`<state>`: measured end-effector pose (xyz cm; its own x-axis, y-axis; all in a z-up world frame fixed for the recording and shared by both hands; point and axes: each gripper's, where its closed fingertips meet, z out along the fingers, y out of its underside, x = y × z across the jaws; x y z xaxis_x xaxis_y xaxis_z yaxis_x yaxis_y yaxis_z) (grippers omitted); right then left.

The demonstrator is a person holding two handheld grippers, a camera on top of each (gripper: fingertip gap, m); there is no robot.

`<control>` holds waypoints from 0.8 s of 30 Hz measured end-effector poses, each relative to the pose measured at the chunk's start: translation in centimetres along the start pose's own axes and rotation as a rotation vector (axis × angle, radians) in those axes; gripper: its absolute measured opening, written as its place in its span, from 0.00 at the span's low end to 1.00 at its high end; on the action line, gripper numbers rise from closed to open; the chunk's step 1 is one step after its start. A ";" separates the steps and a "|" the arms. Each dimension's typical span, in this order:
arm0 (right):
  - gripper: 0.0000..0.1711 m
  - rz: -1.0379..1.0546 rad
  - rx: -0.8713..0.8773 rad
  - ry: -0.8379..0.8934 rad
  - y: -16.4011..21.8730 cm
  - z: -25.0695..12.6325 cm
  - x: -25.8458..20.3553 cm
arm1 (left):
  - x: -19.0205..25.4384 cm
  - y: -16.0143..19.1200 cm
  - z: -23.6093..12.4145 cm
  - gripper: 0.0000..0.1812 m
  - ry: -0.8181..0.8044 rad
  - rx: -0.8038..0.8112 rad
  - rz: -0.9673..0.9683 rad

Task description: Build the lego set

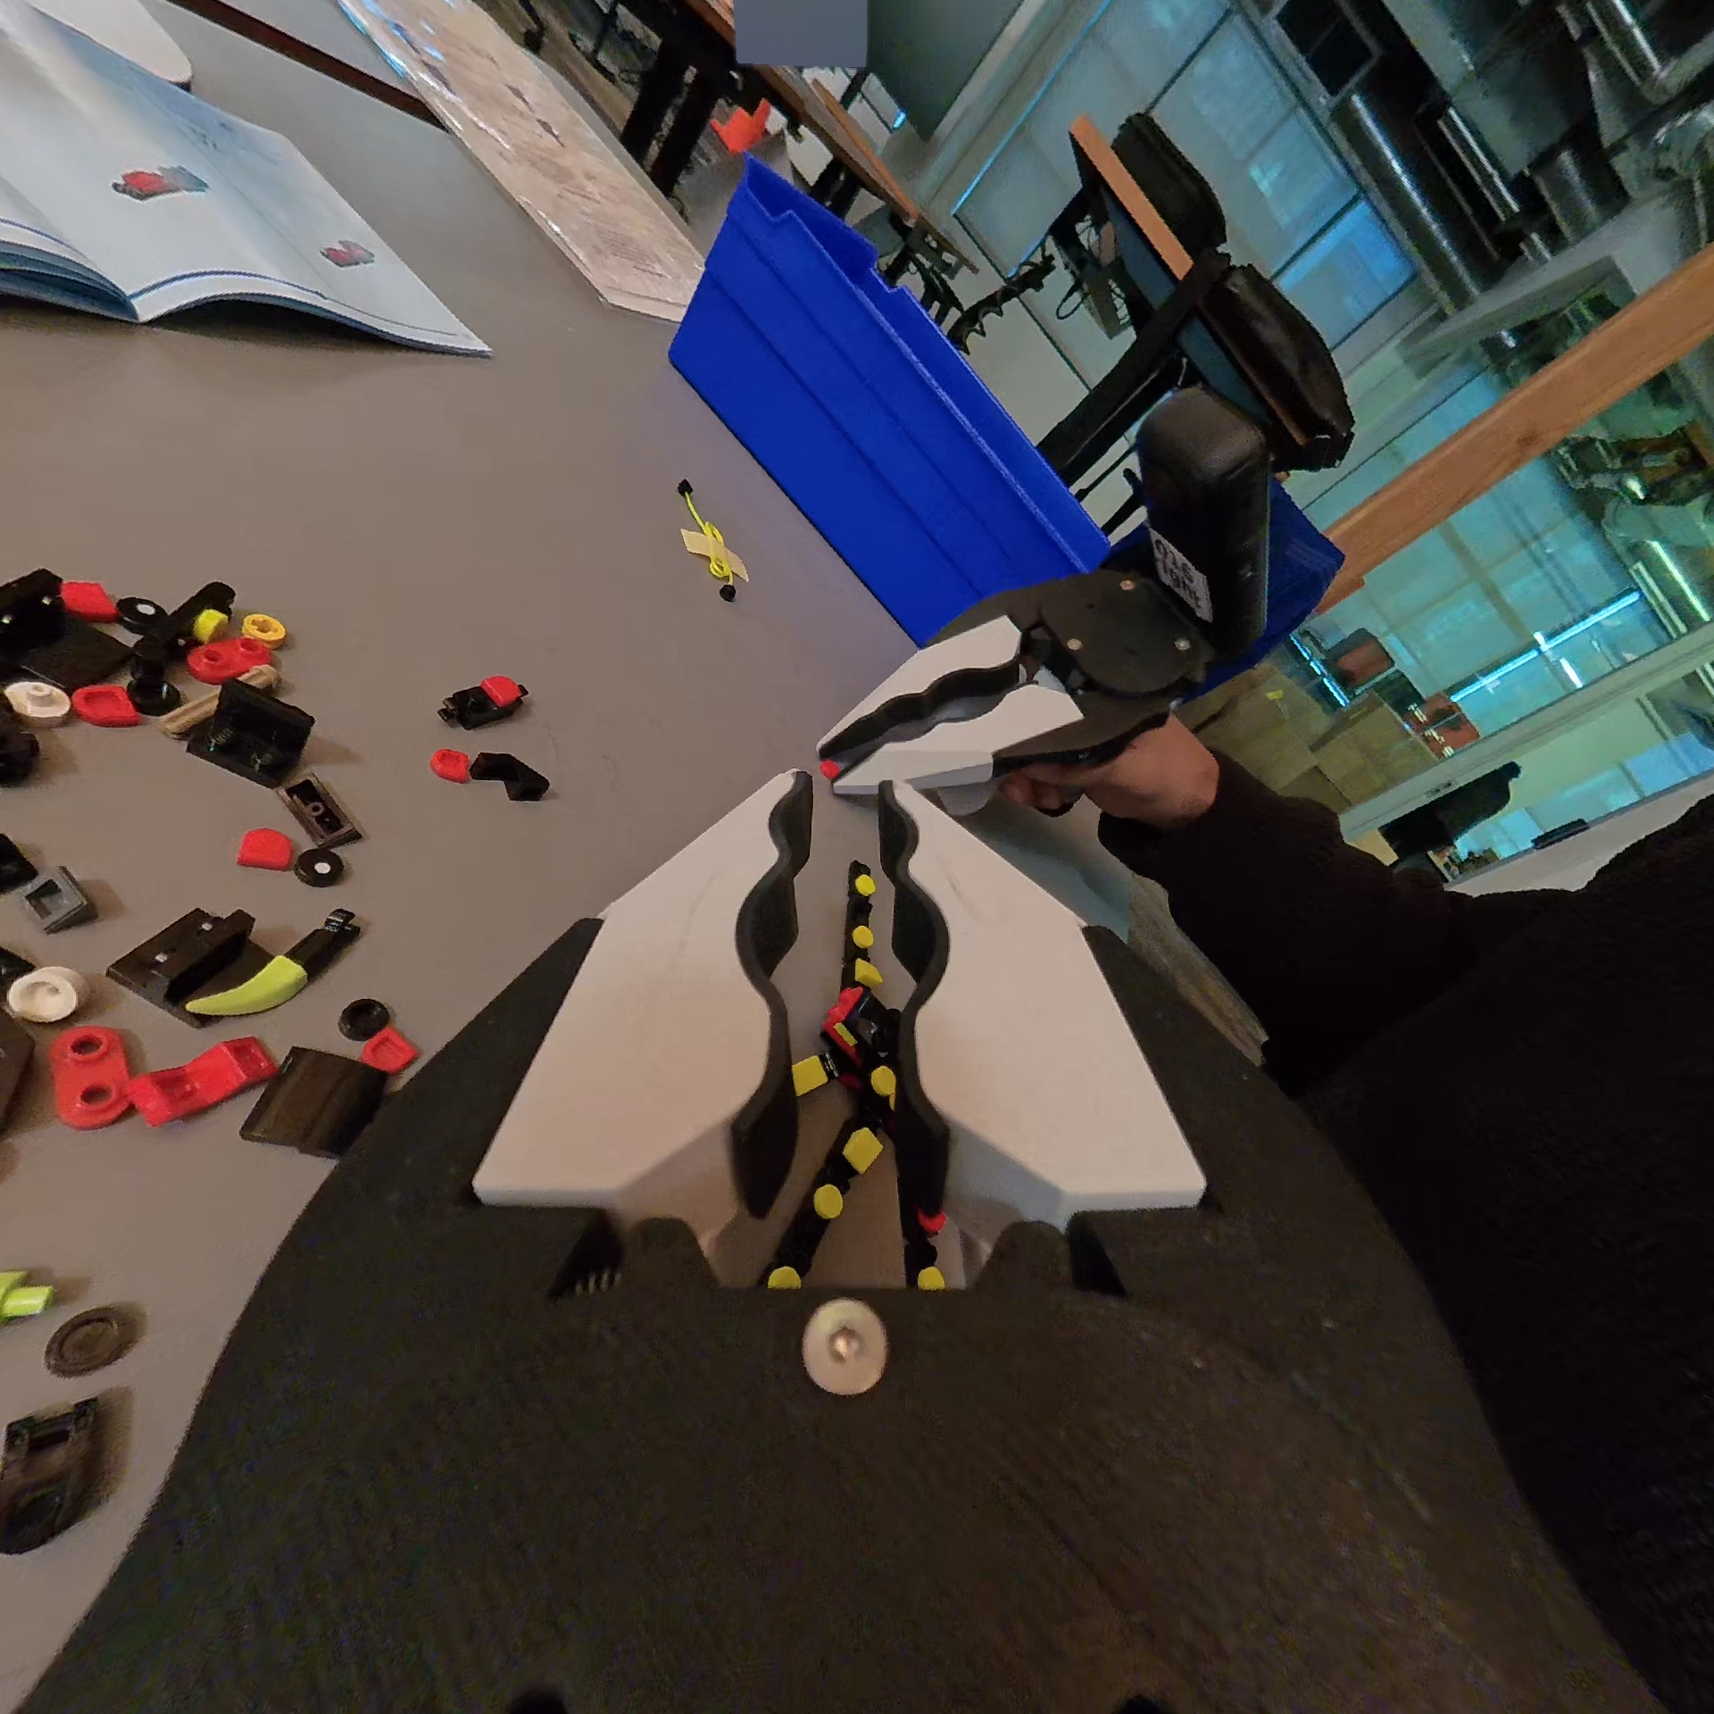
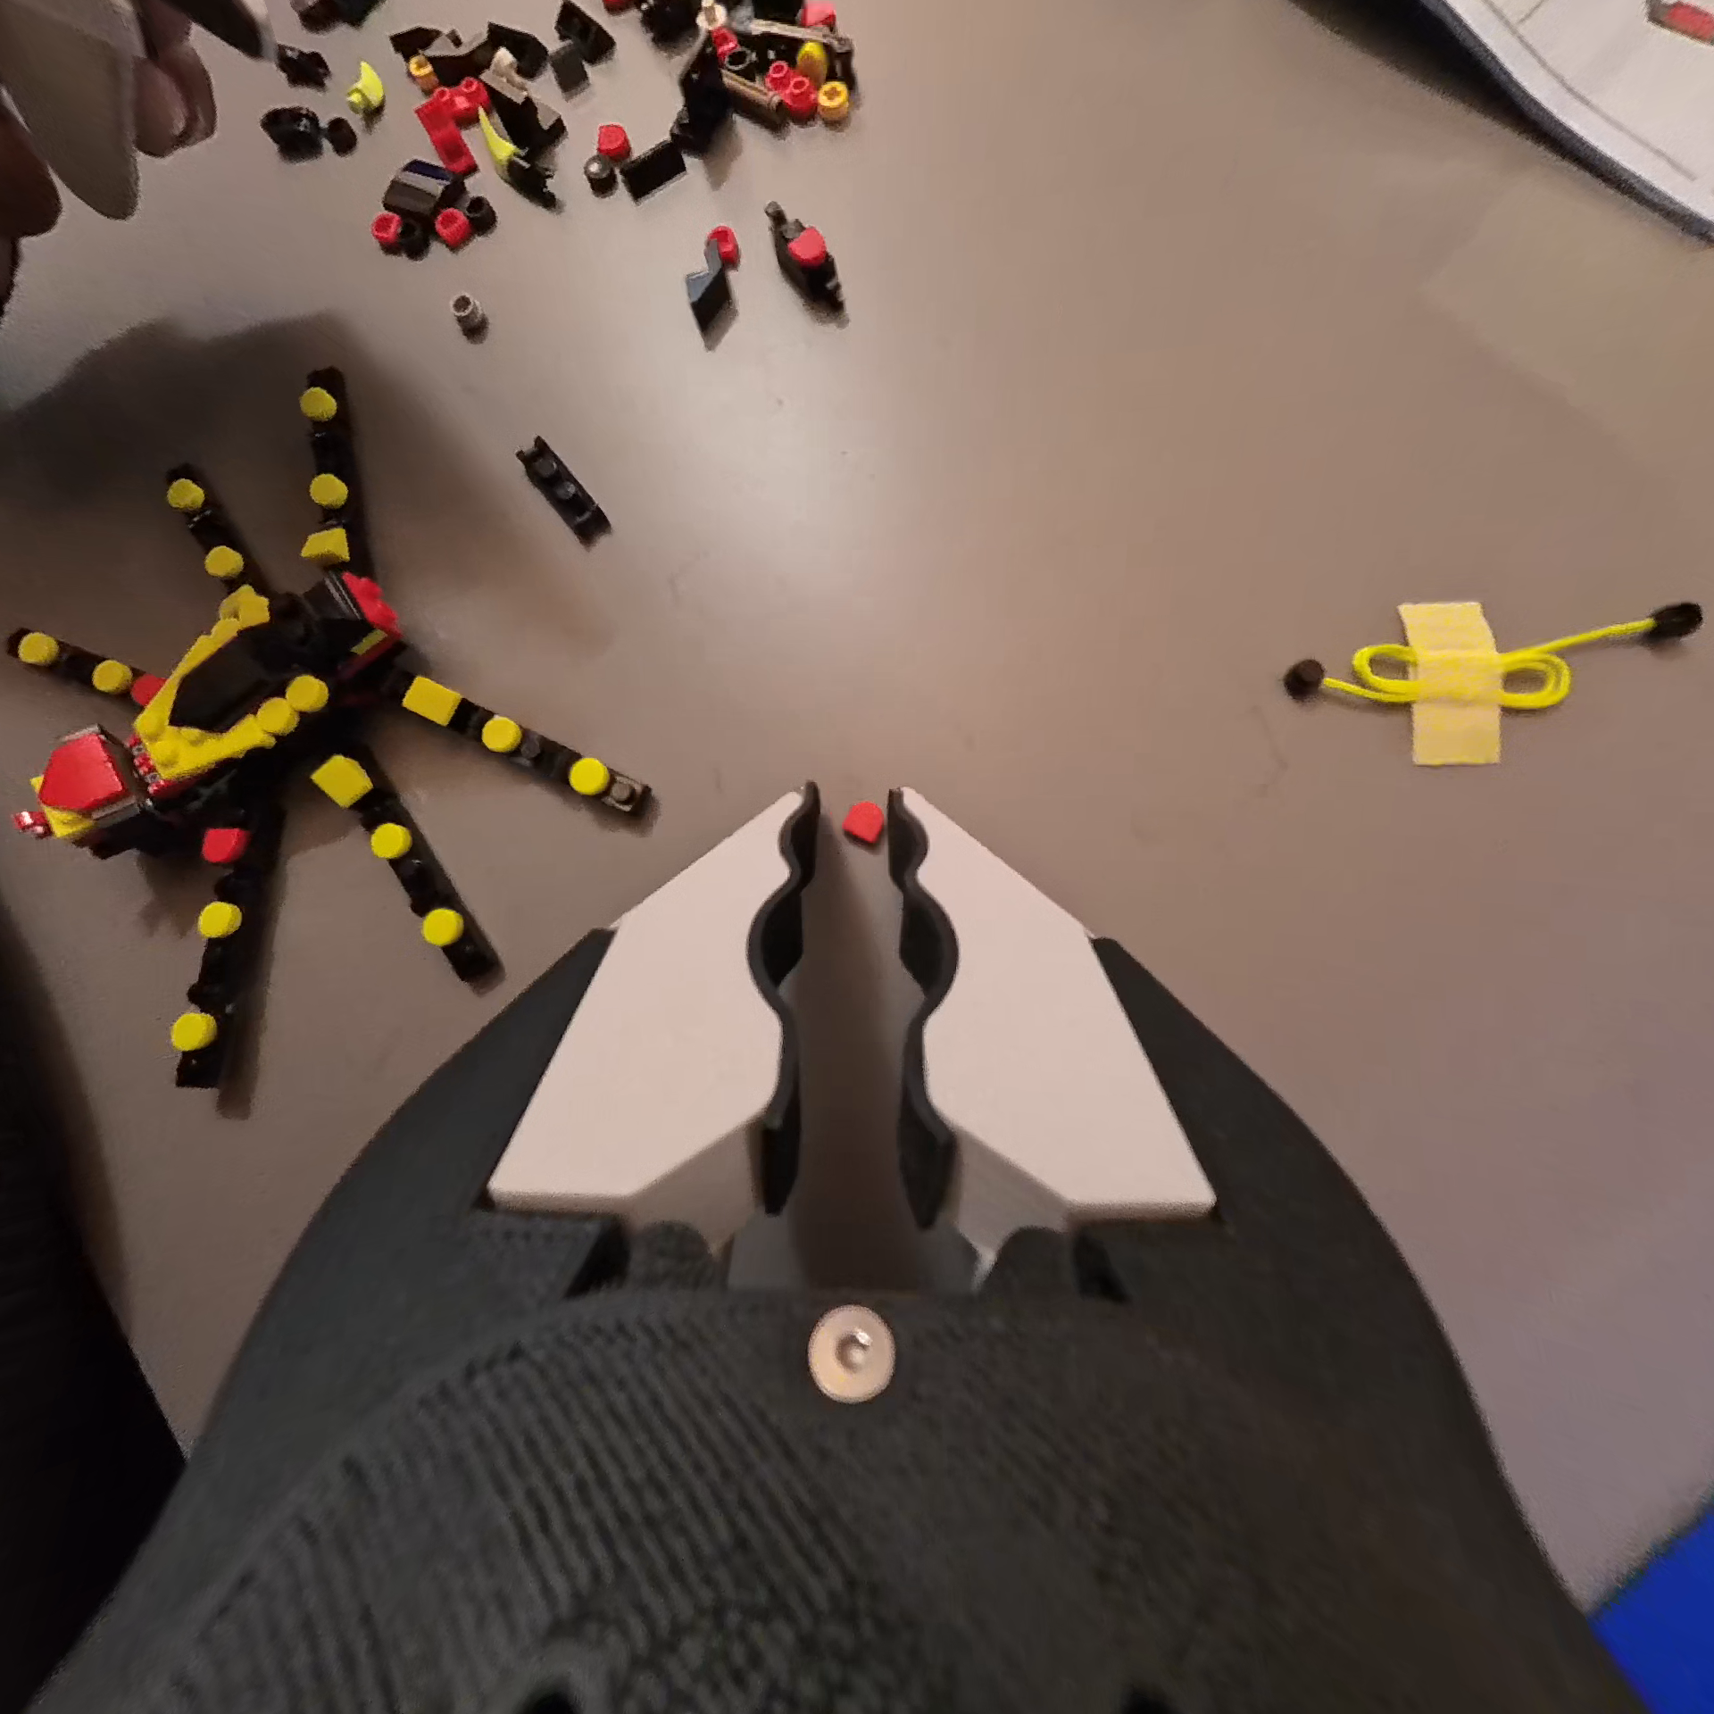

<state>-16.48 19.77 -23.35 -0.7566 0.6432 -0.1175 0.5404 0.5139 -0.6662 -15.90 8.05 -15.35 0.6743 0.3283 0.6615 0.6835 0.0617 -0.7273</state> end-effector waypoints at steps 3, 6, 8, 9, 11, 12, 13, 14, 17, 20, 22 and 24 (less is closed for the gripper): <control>0.08 -0.037 -0.006 -0.004 -0.2 0.4 -0.9 | -0.1 0.0 0.0 0.07 0.000 0.000 -0.005; 0.08 -0.054 0.001 0.037 -0.5 -0.1 -0.5 | -0.1 0.0 0.0 0.07 -0.002 0.000 -0.003; 0.08 -0.039 0.013 0.040 -0.6 -0.5 -0.3 | -0.1 0.0 0.0 0.07 -0.003 0.000 -0.002; 0.08 -0.034 0.013 0.034 -0.5 -0.5 -0.2 | -0.1 0.0 0.0 0.07 -0.003 -0.001 -0.003; 0.08 -0.032 0.003 0.040 -0.2 -0.5 0.1 | -0.1 0.0 0.0 0.07 -0.002 -0.001 -0.006; 0.07 -0.031 -0.003 0.042 0.0 -0.5 0.2 | -0.1 0.0 0.0 0.07 -0.002 -0.001 -0.006; 0.07 -0.026 -0.008 0.041 0.1 -0.5 0.3 | -0.1 0.0 0.0 0.07 -0.003 0.000 -0.005; 0.06 -0.019 -0.009 0.038 0.1 -0.4 0.3 | -0.1 0.0 0.0 0.07 -0.004 0.000 -0.004; 0.05 0.005 -0.013 0.044 0.1 -0.4 0.4 | -0.2 0.0 0.0 0.07 -0.005 -0.001 -0.004; 0.04 0.025 -0.011 0.033 0.1 -0.3 0.3 | -0.2 0.0 0.0 0.07 -0.005 -0.001 -0.006; 0.05 0.033 -0.007 0.027 0.0 -0.3 0.2 | -0.2 0.0 0.0 0.07 -0.005 -0.001 -0.007; 0.05 0.031 -0.002 0.028 -0.1 -0.4 0.2 | -0.2 0.0 0.0 0.07 -0.005 -0.001 -0.007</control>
<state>-16.50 20.07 -23.05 -0.7289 0.6746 -0.1171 0.5642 0.4949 -0.6608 -16.03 8.01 -15.53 0.6682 0.3327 0.6655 0.6884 0.0627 -0.7226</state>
